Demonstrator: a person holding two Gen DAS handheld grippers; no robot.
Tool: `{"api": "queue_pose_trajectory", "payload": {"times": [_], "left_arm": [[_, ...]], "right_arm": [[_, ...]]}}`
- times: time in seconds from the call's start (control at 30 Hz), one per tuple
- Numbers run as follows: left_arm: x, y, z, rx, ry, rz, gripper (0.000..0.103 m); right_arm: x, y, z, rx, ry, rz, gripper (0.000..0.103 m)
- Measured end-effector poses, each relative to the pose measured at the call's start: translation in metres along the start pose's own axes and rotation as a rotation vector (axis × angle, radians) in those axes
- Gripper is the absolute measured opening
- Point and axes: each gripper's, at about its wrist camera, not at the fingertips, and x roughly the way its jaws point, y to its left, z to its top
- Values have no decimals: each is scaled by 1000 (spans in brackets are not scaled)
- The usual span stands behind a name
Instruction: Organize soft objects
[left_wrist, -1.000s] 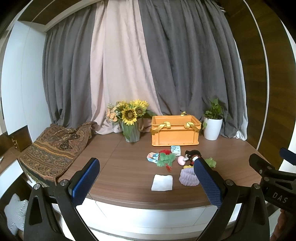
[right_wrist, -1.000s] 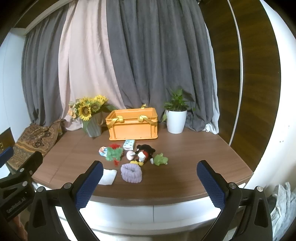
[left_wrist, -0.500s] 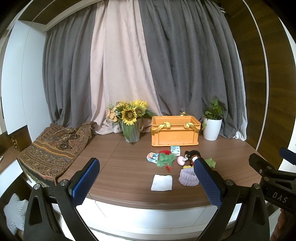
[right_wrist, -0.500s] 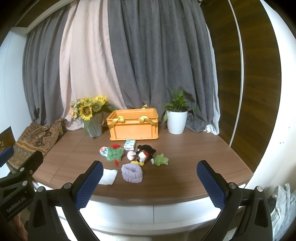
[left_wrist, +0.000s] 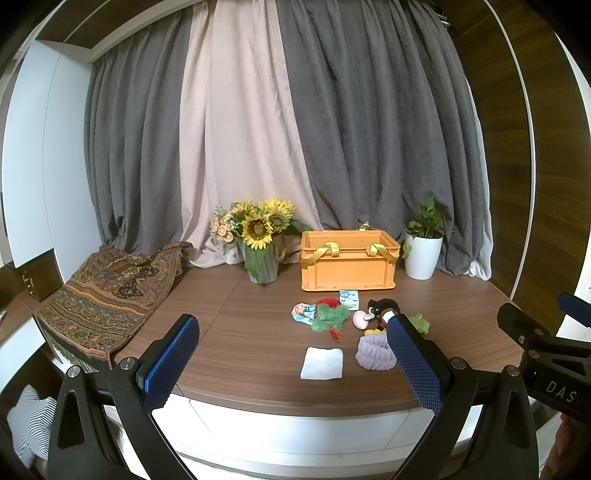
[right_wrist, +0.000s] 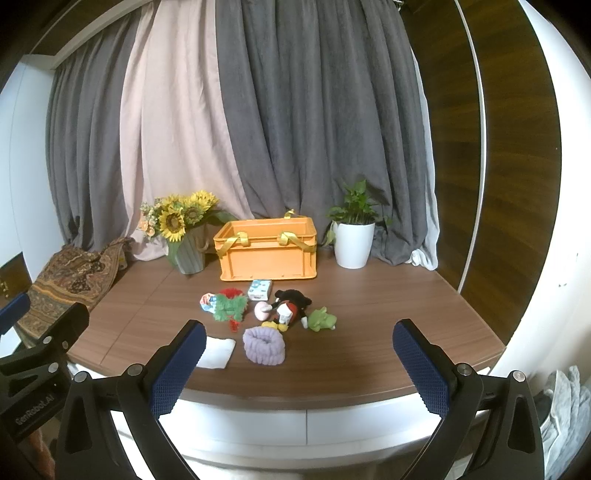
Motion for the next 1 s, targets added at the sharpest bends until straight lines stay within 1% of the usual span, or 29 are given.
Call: {"api": "queue_pose_trajectory", "payload": {"times": [1.0], "left_arm": [[-1, -3, -9, -3, 5, -7, 103]], "right_arm": [[-1, 1, 0, -2, 1, 7, 103]]}}
